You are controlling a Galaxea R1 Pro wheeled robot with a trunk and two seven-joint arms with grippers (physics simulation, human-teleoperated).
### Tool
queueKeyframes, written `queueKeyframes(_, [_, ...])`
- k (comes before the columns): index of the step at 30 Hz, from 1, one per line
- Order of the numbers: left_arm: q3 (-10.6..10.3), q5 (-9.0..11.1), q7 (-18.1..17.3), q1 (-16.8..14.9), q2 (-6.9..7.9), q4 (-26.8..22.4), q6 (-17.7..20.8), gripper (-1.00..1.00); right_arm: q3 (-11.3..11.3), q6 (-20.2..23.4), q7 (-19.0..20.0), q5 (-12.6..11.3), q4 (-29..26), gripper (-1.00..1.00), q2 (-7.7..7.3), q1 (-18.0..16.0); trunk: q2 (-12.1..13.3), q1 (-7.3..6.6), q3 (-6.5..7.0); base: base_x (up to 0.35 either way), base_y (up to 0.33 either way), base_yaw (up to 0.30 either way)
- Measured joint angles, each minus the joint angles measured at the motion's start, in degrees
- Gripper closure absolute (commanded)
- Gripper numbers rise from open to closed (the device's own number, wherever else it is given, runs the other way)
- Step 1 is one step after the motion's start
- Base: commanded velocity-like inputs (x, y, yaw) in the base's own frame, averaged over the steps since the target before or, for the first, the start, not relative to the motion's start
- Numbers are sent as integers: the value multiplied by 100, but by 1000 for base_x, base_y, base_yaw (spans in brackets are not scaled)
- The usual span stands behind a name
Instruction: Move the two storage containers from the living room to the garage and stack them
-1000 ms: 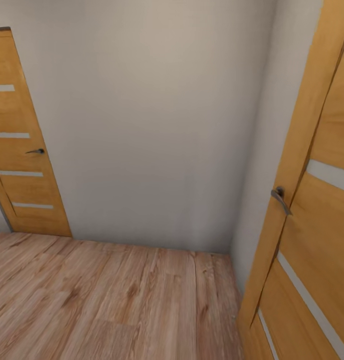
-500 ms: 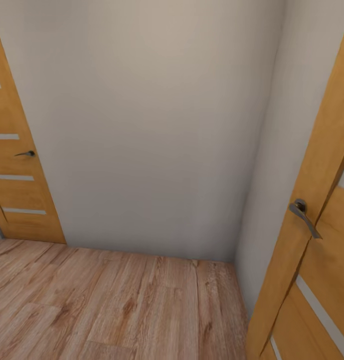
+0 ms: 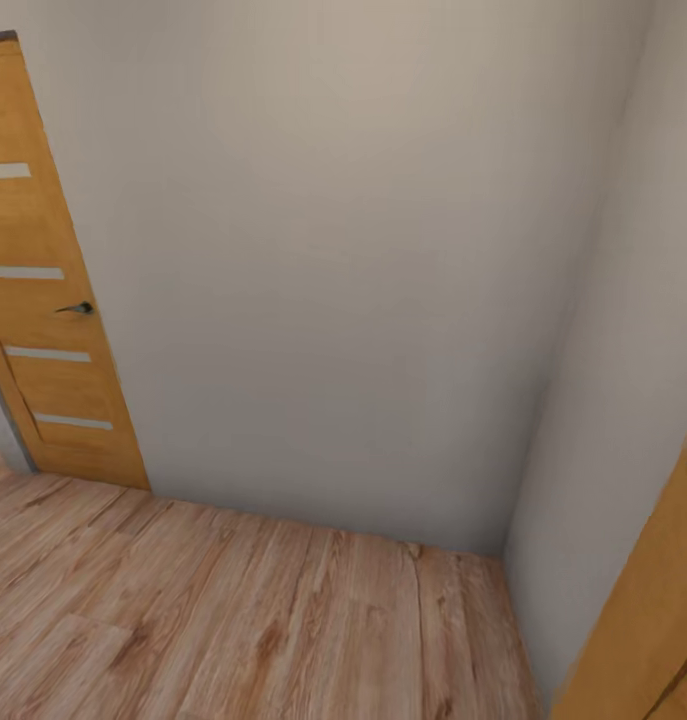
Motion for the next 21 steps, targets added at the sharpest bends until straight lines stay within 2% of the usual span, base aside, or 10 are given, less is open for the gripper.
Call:
queueKeyframes(8, [0,0,0,0,0,2,0,-100,0,0,0,0,0,-100,0,0,0,0,0,312,0,266])
queueKeyframes(16, [0,0,0,0,0,1,0,-100,0,24,0,-10,0,-100,10,0,0,0,0,306,0,55])
queueKeyframes(21, [0,0,0,0,0,2,0,-100,0,9,-1,-16,0,-100,9,0,0,0,0,305,0,224])
